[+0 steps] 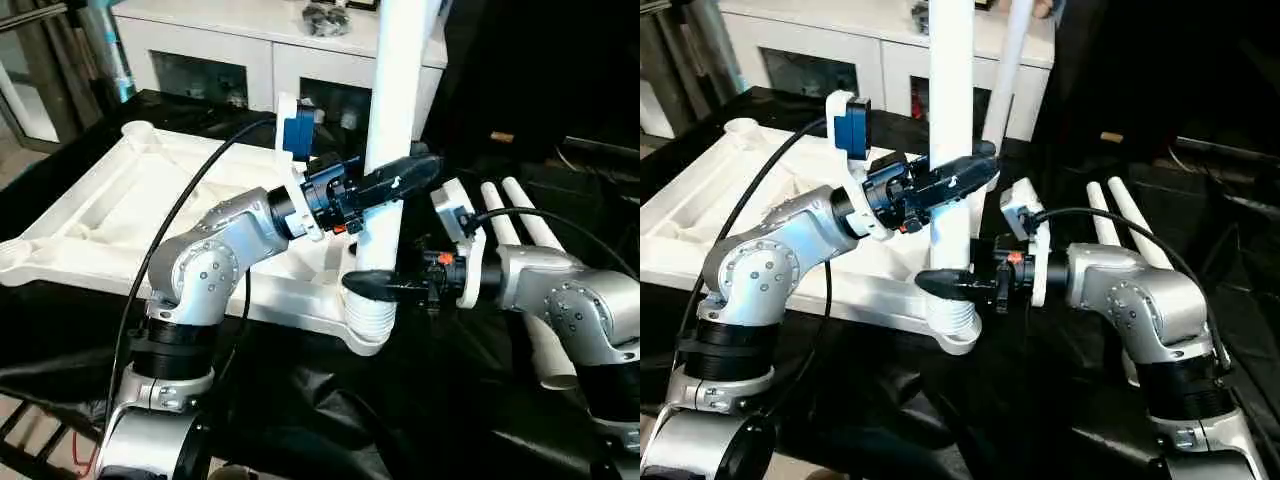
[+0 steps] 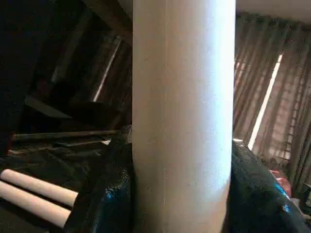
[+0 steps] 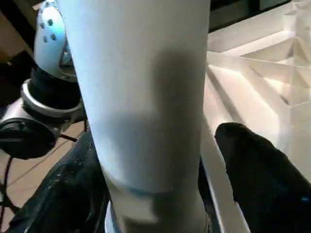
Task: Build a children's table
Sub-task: Pick table leg
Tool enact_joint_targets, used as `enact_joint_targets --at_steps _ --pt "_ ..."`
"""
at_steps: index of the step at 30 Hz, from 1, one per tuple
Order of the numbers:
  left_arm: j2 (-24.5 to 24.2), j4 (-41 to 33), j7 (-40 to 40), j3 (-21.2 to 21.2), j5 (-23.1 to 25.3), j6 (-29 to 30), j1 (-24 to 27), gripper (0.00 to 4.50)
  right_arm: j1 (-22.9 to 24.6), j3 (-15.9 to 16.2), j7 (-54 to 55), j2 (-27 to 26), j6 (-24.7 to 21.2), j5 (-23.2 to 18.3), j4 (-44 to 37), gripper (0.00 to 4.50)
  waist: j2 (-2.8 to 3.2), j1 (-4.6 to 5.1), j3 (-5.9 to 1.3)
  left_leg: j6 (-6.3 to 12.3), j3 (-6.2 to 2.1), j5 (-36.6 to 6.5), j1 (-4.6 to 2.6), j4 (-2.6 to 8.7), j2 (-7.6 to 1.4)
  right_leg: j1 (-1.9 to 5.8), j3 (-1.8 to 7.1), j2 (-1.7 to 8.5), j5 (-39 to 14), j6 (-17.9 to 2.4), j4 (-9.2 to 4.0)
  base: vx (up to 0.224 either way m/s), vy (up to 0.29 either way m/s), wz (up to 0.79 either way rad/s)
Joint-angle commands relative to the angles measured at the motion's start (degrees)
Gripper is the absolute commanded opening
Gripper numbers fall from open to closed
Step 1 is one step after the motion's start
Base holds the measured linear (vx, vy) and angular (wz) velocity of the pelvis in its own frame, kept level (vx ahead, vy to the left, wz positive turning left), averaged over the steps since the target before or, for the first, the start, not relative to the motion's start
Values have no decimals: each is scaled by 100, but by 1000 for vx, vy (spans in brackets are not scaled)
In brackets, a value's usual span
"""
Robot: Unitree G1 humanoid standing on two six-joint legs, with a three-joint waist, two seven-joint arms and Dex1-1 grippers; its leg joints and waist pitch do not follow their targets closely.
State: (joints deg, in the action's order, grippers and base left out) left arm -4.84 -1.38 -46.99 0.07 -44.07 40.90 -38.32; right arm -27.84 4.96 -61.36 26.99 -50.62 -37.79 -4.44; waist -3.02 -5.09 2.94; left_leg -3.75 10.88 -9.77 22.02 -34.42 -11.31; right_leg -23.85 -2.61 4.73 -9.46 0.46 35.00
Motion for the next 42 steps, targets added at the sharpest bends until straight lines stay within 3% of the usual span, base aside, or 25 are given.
enact_joint_targets --at_steps 1,14,15,16,19,21,25,30,42 --pt "43 -196 -104 -61 -152 37 -66 186 -89 11 34 78 -50 26 -33 320 -48 5 -377 -10 -47 -1097 -97 379 -151 300 176 249 -1687 -868 -435 0 0 0" --pt "-4 -207 -45 -94 -55 -21 -45 186 -4 60 166 -55 87 53 -86 219 -38 -5 -392 4 -46 -936 -89 370 -146 307 178 245 -1426 -896 -405 0 0 0" --pt "-3 -174 64 -115 76 -94 -63 186 -15 83 294 -72 199 191 -70 219 -38 -5 -388 -15 -47 -953 -87 373 -148 305 177 248 -1458 -888 -410 0 0 0" --pt "-1 -161 105 -121 122 -120 -70 186 -20 90 341 -79 236 239 -62 260 -46 0 -389 -23 -43 -965 -83 370 -145 306 178 247 -1470 -878 -409 0 0 0" --pt "-61 -35 419 -258 601 -333 -156 186 -97 35 708 -236 382 416 78 272 -36 12 -385 -66 -52 -984 -92 383 -149 295 178 244 -1558 -800 -425 0 0 0" --pt "-75 32 594 -316 817 -418 -203 186 -155 90 1005 -296 496 672 164 304 -44 9 -387 -101 -56 -993 -90 382 -150 291 177 250 -1610 -756 -429 0 0 0" --pt "-124 79 687 -430 1057 -551 -231 186 -262 65 1315 -394 497 823 322 314 -47 14 -391 -124 -48 -994 -98 379 -137 298 181 244 -1580 -741 -418 0 0 0" --pt "-92 114 775 -453 1167 -609 -237 186 -312 105 1288 -389 469 819 337 314 -43 8 -402 -53 -40 -891 -97 371 -141 307 182 242 -1231 -874 -382 0 0 0" --pt "-17 156 844 -439 1236 -701 -255 186 -293 157 1534 -682 176 702 400 314 -29 10 -395 -83 -44 -965 -97 381 -139 301 180 244 -1349 -871 -394 0 0 0"
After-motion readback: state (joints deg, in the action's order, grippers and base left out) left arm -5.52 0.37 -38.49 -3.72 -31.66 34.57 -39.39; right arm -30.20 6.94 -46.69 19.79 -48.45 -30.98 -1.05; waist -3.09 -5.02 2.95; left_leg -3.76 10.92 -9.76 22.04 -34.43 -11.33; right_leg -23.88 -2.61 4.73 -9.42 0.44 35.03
